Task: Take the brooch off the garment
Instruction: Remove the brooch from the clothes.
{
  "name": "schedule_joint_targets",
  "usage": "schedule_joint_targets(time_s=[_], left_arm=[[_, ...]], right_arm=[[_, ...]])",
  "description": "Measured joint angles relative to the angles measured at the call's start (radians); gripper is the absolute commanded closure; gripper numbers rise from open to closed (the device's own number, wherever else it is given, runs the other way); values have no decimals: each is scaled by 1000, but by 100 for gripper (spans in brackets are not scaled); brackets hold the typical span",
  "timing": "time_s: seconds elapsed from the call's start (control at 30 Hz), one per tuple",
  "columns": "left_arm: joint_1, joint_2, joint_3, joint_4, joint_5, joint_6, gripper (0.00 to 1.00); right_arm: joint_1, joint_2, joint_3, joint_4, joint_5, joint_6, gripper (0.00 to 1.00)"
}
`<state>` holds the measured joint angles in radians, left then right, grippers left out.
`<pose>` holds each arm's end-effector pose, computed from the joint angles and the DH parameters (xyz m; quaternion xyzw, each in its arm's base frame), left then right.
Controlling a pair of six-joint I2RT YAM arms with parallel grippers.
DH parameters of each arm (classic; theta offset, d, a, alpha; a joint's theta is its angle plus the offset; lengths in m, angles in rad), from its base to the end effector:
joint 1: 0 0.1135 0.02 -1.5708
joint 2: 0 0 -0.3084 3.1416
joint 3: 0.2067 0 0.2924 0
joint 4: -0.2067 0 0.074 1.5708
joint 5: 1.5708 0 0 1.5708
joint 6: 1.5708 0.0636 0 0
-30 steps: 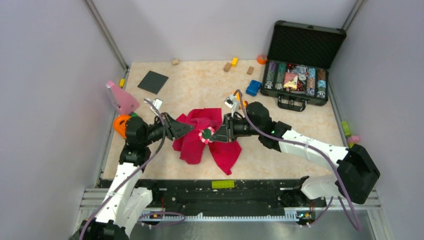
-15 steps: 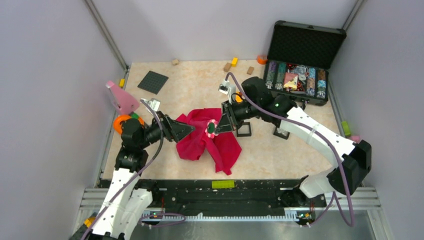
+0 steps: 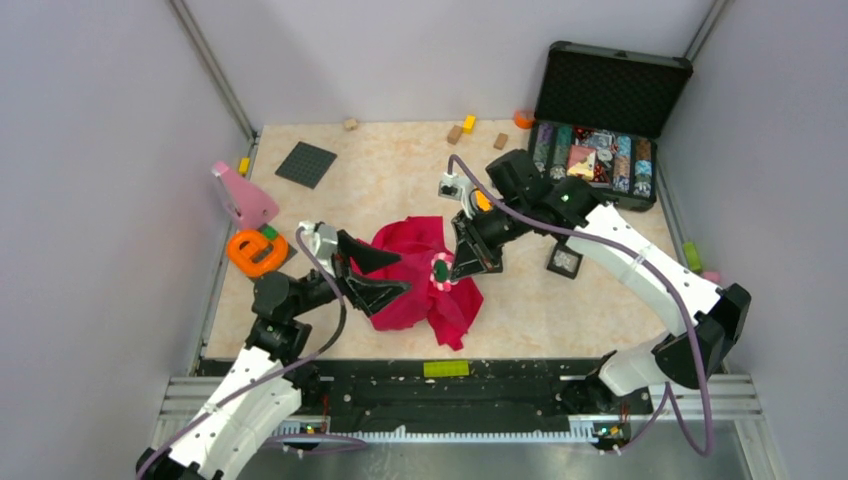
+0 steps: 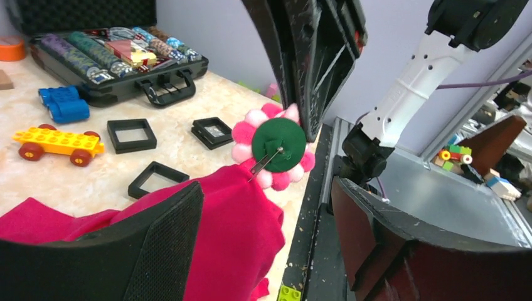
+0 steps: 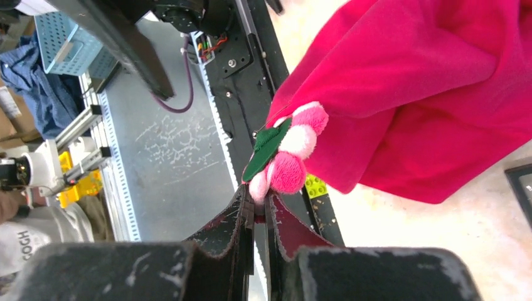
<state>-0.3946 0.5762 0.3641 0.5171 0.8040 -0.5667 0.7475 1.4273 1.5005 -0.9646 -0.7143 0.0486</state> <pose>0.1361 -0.1063 0.3154 0.2675 0.5694 -0.5483 0.5510 0.2163 0.2573 0.4046 -0.4119 0.7901 0.4249 0.1600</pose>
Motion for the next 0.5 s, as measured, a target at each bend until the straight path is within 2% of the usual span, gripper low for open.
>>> schedule_joint_targets(time_s=[0.13, 0.27, 0.33, 0.4, 0.5], left_arm=[[-2, 97, 74, -46, 51, 101, 21], [-3, 184, 261, -215, 101, 274, 19], [-3, 216, 362, -302, 125, 374, 14], [-3, 254, 462, -392, 164, 483, 14], [-2, 320, 592, -560, 227, 647, 10]], right_arm=[[0, 24, 92, -72, -1, -107, 100], [1, 94, 247, -161, 11, -234, 100], [1, 157, 358, -219, 14, -299, 100], [1, 229, 474, -278, 14, -358, 100], [3, 285, 546, -327, 15, -410, 100]])
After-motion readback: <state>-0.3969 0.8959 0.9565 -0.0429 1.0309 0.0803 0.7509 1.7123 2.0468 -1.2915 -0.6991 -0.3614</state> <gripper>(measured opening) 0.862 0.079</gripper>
